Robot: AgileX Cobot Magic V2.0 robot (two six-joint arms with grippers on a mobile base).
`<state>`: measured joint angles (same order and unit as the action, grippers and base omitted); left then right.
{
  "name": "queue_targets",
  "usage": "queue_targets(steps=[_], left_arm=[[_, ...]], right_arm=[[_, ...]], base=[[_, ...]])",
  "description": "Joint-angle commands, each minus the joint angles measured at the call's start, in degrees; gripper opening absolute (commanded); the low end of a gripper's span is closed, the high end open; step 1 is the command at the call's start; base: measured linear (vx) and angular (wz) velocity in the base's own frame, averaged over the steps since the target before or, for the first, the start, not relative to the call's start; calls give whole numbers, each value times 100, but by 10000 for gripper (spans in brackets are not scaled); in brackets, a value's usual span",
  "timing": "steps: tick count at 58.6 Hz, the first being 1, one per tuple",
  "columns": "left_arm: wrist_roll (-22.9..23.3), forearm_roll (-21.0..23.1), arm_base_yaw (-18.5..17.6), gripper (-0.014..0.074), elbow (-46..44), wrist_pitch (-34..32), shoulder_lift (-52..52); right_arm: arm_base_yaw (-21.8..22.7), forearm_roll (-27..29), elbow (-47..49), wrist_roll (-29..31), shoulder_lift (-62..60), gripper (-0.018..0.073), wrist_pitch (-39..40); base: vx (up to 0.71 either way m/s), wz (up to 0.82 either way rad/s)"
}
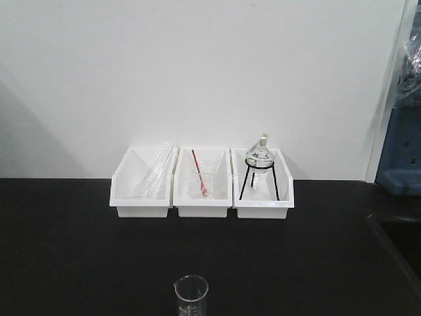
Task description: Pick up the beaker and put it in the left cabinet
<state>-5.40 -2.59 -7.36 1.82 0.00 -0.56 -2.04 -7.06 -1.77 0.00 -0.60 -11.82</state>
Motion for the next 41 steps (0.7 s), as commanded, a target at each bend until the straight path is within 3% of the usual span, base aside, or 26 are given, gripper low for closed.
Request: queue_targets(steps=[1,9,20,26,34,41], left_arm=[[15,18,-3,1,90,-428,-106],[15,18,-3,1,90,-428,-106],[15,18,-3,1,90,-428,-106],[15,18,-3,1,90,-428,-106],[15,18,-3,1,90,-428,-106],[15,18,-3,1,90,-428,-106]], right_arm=[[29,-75,-34,32,-84,1,650],[29,-75,-28,38,-84,1,1144],[29,-36,-15,0,-84,1,2779],[29,177,16,-394,-80,1,3418],[29,505,443,-1027,-80,4,3042],[29,508,1084,-1010,9,6,2391]], base=[[0,0],[0,0],[0,0],[0,0],[0,0],[0,0]])
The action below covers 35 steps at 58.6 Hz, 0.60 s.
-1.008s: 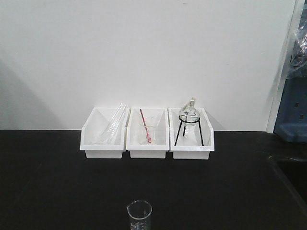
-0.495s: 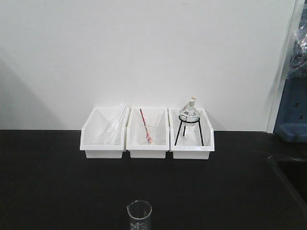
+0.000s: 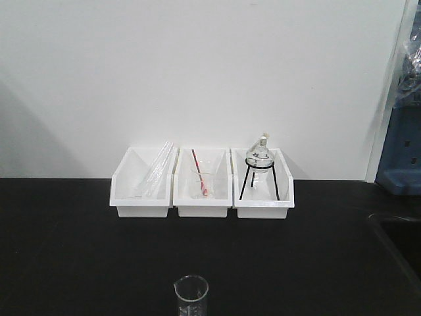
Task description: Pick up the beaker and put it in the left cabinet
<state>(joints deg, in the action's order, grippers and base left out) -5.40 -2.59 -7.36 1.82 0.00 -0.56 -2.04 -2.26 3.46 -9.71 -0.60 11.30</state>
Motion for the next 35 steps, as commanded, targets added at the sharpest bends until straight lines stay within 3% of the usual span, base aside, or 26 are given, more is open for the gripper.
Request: queue_targets(steps=[1,14,27,35], left_arm=[[15,18,-3,1,90,-428,-106],[15,18,-3,1,90,-428,-106],[15,18,-3,1,90,-428,-106],[15,18,-3,1,90,-428,-106]], right_arm=[[29,28,684,-15,64,6,-64],[29,-71,1546,146,967,17,-1346],[29,-236,1668,146,2040,89,-1345],[29,-248,1668,146,2673,204,-1229]], base=[[0,0],[0,0],[0,0],[0,0]])
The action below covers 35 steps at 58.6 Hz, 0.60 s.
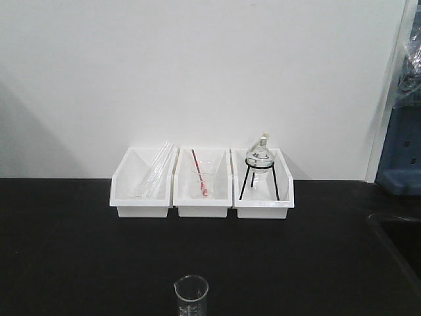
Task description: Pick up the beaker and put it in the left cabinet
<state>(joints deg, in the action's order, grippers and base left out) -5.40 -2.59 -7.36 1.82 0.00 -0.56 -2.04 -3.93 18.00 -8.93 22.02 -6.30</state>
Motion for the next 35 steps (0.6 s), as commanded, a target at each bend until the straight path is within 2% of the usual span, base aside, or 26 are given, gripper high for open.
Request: queue_targets(steps=[1,11,18,27,30,35], left_arm=[[15,18,-3,1,90,-428,-106],[15,18,-3,1,90,-428,-106],[15,18,-3,1,90,-428,-106],[15,18,-3,1,90,-428,-106],[15,18,-3,1,90,-428,-106],[15,18,-3,1,90,-428,-106]], right_arm=[[29,-81,213,68,472,220,560],[29,-86,206,68,1088,451,932],[29,-61,206,36,1511,559,1425],[-62,-193,206,-63,2314,589,2239],[-262,-395,206,-63,2693,588,2585],[-817,-1096,225,-63,3244,588,3391]], base=[[0,0],[0,0],[0,0],[0,0],[0,0],[0,0]])
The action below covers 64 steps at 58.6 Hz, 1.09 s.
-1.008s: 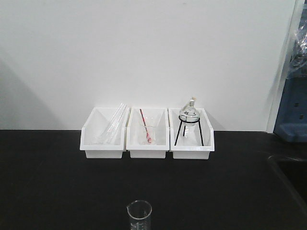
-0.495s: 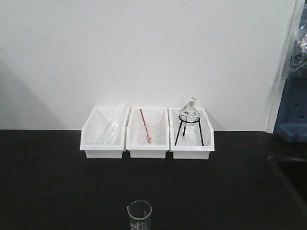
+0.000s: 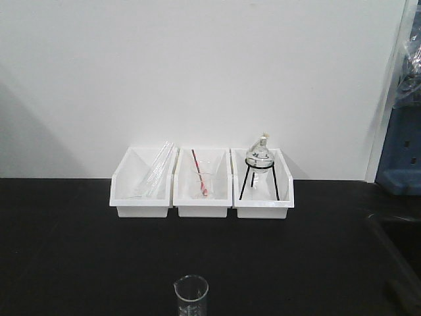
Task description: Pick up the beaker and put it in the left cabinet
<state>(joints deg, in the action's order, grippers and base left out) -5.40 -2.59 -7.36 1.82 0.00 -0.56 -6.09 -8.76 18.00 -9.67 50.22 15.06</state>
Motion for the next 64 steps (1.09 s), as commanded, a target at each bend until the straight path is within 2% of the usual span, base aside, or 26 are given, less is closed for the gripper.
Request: queue_targets(steps=[1,6,12,22,33,45,64], left_arm=[[15,18,-3,1,90,-428,-106],[15,18,-3,1,90,-428,-106],[15,18,-3,1,90,-428,-106],[15,18,-3,1,90,-428,-106],[15,18,-3,1,90,-428,-106],[15,18,-3,1,90,-428,-106],[15,18,-3,1,90,-428,-106]], right_arm=[[-519,-822,226,11,516,588,1397],[-1115,-1403,411,11,1068,588,1891],[-1769,-1471,797,52,1935,588,1921],[-2174,-1445,1488,279,3217,589,1921],[-2224,-1377,2168,274,4326,589,2017],[-2224,-1377,2714,245,5240,589,2484],[-2224,-1376,2951,72,5806,589,2930]], base=[[0,0],[0,0],[0,0],[0,0],[0,0],[0,0],[0,0]])
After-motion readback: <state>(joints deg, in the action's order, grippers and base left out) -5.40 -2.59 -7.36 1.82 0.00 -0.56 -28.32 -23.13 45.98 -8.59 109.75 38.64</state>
